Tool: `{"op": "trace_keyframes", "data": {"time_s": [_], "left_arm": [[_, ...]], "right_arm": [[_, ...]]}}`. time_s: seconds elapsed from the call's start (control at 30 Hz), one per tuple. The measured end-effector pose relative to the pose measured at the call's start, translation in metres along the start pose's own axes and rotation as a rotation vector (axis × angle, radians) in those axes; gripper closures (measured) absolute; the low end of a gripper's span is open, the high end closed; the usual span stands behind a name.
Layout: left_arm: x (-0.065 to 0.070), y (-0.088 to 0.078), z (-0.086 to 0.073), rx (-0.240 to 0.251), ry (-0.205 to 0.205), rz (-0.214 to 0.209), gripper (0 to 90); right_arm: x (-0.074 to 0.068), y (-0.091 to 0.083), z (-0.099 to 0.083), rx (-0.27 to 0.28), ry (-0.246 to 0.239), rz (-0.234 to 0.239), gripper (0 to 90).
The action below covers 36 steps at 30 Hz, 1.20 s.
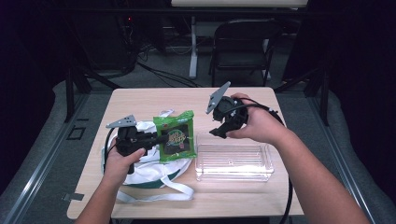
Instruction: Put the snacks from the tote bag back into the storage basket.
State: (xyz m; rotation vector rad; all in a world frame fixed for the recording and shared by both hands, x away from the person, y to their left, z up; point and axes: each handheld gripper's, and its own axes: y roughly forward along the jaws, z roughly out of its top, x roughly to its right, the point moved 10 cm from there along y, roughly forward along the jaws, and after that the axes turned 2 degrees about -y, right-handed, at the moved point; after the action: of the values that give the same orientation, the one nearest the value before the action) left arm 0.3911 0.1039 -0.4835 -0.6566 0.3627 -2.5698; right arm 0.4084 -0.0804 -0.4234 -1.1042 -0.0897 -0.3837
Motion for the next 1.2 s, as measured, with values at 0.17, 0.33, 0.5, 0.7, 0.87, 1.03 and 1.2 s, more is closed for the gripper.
{"op": "trace_keyframes", "data": {"time_s": [0.17,0.33,0.5,0.7,0.87,1.03,1.2], "left_arm": [[0.002,0.004,-0.002,-0.01,-0.001,-0.012,72.9],[0.007,0.009,-0.004,-0.026,0.002,-0.029,72.9],[0.014,0.01,-0.003,-0.028,0.016,-0.042,72.9],[0.017,0.014,-0.005,-0.04,0.022,-0.049,72.9],[0.022,0.015,-0.005,-0.043,0.032,-0.058,72.9],[0.027,0.018,-0.006,-0.053,0.048,-0.068,72.9],[0.032,0.022,-0.007,-0.053,0.059,-0.077,72.9]], "right_arm": [[0.0,-0.002,0.007,0.003,-0.009,0.0,45.8],[-0.001,-0.001,0.013,0.004,-0.026,-0.005,41.0],[-0.002,-0.005,0.023,0.017,-0.059,-0.007,38.4],[-0.007,-0.006,0.037,0.029,-0.093,0.0,36.1],[-0.011,-0.001,0.043,0.018,-0.114,0.014,35.9],[-0.015,0.007,0.046,-0.004,-0.13,0.025,36.0],[-0.019,0.018,0.046,-0.045,-0.136,0.05,37.6]]}}
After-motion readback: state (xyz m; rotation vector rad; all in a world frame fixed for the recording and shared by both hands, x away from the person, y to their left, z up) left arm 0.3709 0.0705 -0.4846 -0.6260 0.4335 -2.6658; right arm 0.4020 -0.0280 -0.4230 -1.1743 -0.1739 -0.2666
